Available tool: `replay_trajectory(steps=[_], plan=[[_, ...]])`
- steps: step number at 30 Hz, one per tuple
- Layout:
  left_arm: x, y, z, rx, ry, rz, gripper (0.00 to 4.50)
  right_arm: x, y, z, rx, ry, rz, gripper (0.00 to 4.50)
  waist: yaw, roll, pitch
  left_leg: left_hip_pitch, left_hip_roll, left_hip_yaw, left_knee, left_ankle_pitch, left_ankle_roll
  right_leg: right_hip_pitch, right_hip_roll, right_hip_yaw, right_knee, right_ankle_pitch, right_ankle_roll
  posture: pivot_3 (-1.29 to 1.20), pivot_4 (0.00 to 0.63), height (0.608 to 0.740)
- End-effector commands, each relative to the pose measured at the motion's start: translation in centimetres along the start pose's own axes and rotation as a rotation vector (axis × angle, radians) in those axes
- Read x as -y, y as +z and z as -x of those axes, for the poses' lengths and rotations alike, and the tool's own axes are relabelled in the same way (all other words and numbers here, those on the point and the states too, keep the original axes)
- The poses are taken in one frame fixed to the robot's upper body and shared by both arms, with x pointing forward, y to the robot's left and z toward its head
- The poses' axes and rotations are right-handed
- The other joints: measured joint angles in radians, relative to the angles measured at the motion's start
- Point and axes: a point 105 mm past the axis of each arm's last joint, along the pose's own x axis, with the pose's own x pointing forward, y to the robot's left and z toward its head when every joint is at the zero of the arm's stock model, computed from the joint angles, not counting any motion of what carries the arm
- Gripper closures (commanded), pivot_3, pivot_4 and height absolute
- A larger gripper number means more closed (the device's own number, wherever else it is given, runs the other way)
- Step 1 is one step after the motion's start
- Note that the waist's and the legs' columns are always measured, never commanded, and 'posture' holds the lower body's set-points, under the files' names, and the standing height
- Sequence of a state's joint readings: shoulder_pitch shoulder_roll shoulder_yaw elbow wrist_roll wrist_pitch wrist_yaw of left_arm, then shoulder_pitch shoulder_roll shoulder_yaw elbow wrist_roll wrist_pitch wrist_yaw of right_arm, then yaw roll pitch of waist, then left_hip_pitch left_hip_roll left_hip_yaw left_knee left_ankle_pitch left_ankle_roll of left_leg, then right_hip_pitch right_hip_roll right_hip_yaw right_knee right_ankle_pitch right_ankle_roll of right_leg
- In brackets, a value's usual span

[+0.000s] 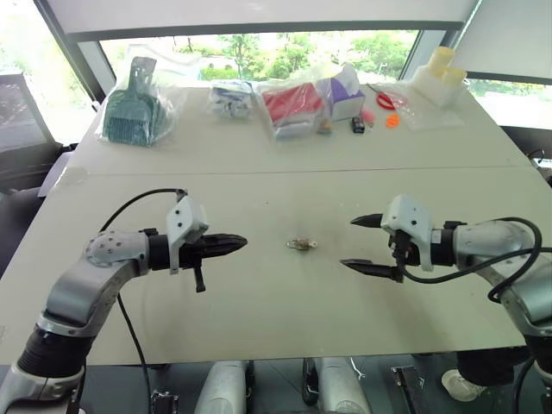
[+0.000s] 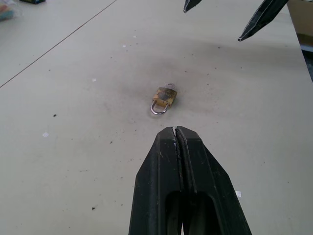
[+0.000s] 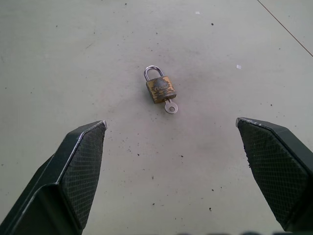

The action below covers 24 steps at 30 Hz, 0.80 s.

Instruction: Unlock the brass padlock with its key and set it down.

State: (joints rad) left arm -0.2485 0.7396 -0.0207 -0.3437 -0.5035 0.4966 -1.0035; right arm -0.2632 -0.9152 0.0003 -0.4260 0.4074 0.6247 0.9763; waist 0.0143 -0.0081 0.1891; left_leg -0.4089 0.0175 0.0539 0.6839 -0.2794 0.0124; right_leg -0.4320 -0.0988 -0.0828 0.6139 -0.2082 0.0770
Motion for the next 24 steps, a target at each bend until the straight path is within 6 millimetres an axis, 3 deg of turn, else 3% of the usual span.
replay_trajectory(steps=[1,7,24], plan=[[-0.2,1.0,0.3,0.013,0.003,-0.040,4.50,0.3,1.1,0.2,0.034,-0.018,0.040,0.08,0.000,0.000,0.000,0.000,0.000,0.000,0.000,0.000,0.000,0.000,0.000,0.000,0.000,0.000,0.000,0.00,0.150,0.740],[0.0,1.9,0.1,0.043,-0.027,-0.030,4.50,0.3,1.1,0.2,0.033,-0.020,0.042,0.08,0.000,0.000,0.000,0.000,0.000,0.000,0.000,0.000,0.000,0.000,0.000,0.000,0.000,0.000,0.000,0.00,0.150,0.740],[0.4,1.4,-1.7,0.034,-0.070,-0.049,4.50,0.5,1.1,0.3,0.030,-0.033,0.048,0.08,0.000,0.000,0.000,0.000,0.000,0.000,0.000,0.000,0.000,0.000,0.000,0.000,0.000,0.000,0.000,0.00,0.150,0.740]])
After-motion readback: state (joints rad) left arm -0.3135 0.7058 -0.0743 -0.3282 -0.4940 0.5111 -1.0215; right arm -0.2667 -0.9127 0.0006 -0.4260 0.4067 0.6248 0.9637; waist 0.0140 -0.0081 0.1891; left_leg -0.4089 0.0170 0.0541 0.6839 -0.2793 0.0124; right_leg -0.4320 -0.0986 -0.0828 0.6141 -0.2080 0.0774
